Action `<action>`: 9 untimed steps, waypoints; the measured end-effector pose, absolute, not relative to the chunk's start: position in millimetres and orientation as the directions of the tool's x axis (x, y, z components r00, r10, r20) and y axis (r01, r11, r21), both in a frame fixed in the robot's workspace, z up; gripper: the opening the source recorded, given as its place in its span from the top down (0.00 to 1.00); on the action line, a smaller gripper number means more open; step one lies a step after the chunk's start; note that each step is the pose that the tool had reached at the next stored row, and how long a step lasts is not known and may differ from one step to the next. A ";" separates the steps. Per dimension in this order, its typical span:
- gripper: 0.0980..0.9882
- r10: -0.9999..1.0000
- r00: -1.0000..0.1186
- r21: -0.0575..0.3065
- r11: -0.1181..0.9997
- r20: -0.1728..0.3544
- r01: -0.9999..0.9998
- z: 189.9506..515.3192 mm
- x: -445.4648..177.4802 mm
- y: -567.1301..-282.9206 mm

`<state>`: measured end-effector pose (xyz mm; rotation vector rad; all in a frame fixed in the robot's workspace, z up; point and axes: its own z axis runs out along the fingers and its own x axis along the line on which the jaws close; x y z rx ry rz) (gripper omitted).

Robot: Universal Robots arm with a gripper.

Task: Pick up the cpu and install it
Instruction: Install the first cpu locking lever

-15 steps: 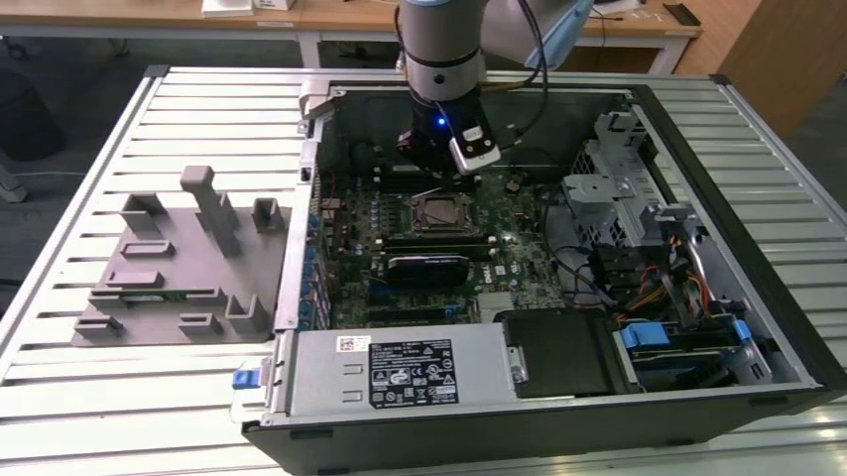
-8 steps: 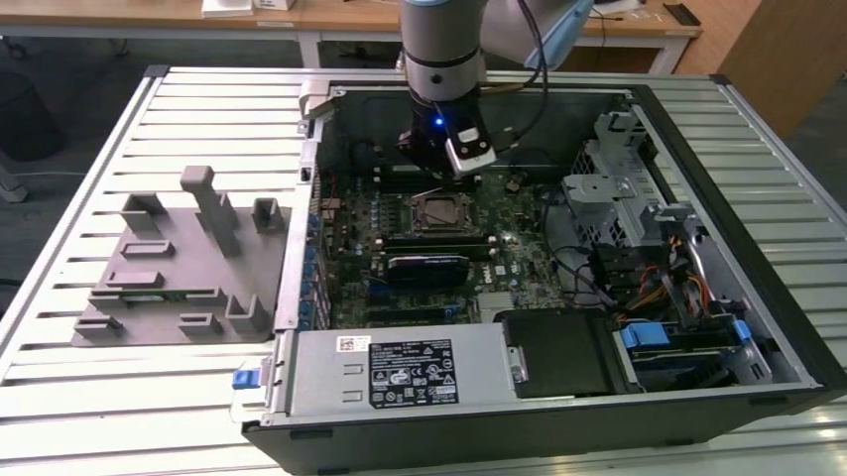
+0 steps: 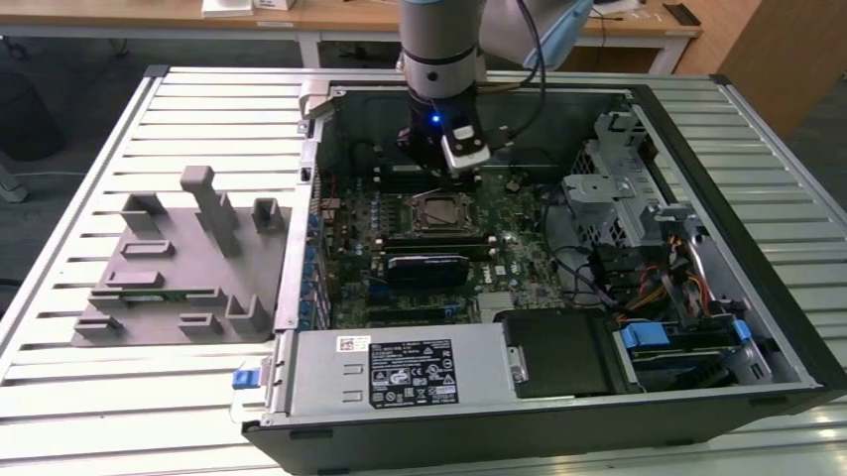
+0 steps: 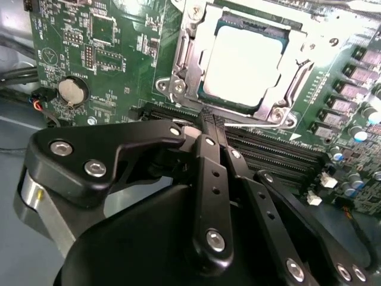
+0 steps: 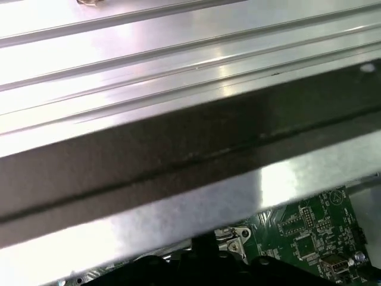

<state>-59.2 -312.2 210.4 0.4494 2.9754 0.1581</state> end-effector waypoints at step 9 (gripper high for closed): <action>0.99 0.322 -0.935 0.135 0.943 -0.151 0.303 206.9 -64.8 -310.5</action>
